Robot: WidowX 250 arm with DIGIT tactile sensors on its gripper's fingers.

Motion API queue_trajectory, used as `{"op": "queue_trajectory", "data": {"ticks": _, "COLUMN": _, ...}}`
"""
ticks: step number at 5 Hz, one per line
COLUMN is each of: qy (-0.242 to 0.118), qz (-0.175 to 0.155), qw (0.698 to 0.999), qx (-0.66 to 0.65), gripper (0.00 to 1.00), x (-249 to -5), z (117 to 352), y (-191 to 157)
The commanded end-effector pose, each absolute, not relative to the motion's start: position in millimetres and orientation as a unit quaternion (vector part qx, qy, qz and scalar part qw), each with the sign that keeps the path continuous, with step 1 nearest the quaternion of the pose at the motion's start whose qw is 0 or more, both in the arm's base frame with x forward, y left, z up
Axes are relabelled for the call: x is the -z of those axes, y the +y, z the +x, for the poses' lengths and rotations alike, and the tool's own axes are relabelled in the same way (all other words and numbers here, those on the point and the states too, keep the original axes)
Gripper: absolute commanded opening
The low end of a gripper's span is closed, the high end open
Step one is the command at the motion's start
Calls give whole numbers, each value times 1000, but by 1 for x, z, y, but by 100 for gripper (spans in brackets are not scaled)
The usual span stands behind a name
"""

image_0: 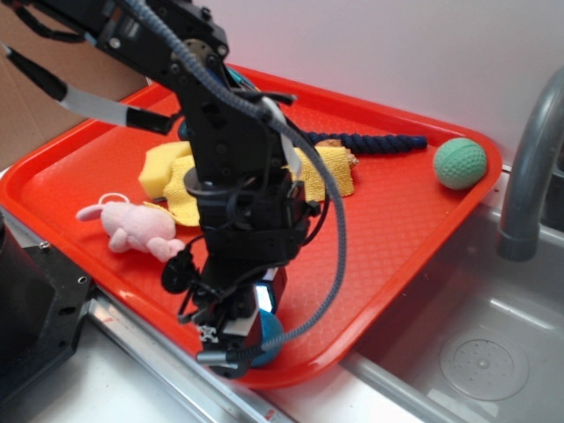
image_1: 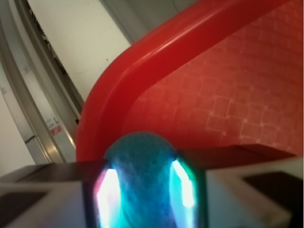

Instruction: Grab the blue ball.

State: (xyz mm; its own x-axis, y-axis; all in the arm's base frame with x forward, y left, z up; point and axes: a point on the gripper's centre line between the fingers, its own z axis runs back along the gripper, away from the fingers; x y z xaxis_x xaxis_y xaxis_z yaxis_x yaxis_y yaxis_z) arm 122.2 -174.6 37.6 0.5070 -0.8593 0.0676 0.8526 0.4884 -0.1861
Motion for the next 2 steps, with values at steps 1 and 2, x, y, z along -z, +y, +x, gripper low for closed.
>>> {"op": "queue_trajectory", "data": {"ticks": 1, "qy": 4, "qz": -38, "qw": 924, "qx": 381, "gripper": 0, "x": -84, "z": 139, "y": -123}}
{"op": "queue_trajectory", "data": {"ticks": 2, "qy": -17, "qz": -10, "qw": 965, "qx": 263, "gripper": 0, "x": -133, "z": 140, "y": -73}}
